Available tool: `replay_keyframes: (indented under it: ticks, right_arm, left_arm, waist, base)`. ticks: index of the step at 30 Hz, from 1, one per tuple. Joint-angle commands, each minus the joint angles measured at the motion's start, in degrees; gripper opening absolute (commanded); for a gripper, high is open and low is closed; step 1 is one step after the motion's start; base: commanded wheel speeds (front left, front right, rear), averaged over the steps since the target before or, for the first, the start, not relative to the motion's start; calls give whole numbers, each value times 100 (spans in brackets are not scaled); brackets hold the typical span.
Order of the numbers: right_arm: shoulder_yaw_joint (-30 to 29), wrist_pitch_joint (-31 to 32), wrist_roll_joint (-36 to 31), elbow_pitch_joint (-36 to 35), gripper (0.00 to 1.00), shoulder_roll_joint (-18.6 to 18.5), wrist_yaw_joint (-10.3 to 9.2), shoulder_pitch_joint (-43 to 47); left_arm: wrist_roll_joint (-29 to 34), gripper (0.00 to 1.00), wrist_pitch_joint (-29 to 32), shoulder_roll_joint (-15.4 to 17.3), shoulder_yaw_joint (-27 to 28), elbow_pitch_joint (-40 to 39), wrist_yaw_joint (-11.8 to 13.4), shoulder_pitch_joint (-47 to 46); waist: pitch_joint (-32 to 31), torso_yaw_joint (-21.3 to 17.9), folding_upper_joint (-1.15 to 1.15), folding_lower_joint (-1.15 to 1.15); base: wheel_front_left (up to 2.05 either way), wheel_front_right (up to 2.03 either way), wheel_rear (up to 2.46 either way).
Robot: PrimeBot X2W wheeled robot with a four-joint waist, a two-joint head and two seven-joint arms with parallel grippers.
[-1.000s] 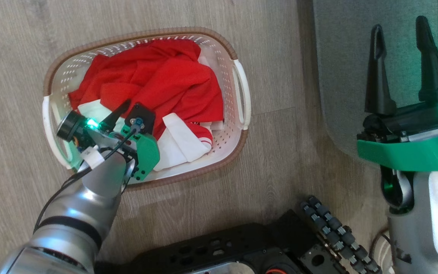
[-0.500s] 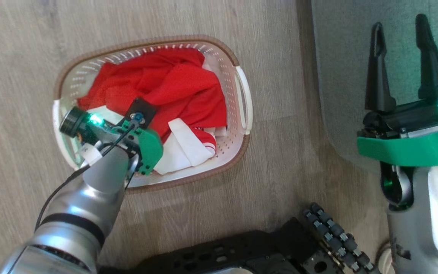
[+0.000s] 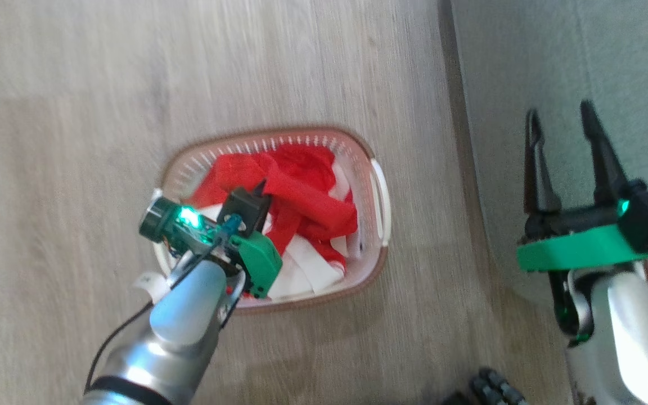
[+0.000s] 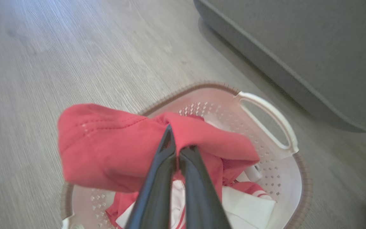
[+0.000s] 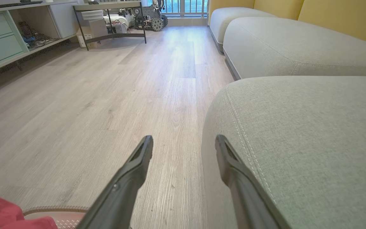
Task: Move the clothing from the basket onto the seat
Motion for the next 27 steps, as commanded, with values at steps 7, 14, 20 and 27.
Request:
replay_keyframes:
  ticks: [7,14,20,27]
  right_arm:
    - [39,-37,-109,201,100,-57,-2,536]
    - [34,-37,-105,471,100,-57,-2,1083]
    - [62,-37,-94,566,100,-57,-2,1435]
    - [273,-37,-83,535,100,-57,-2,1506]
  left_arm:
    - [-103,0,-71,56,124,-695,-122,428]
    - [-217,0,-72,51,144,-1105,-278,407]
    - [-337,0,-29,42,46,-1213,-437,129]
    - [-525,0,271,31,-30,-1487,-474,-572]
  waist:
    - [-1663,508,0,0]
    - [-2693,696,0,0]
    - [-3293,766,0,0]
    - [-3595,813,0,0]
  base:
    - [0,0,0]
    - [0,0,0]
    - [0,0,0]
    - [0,0,0]
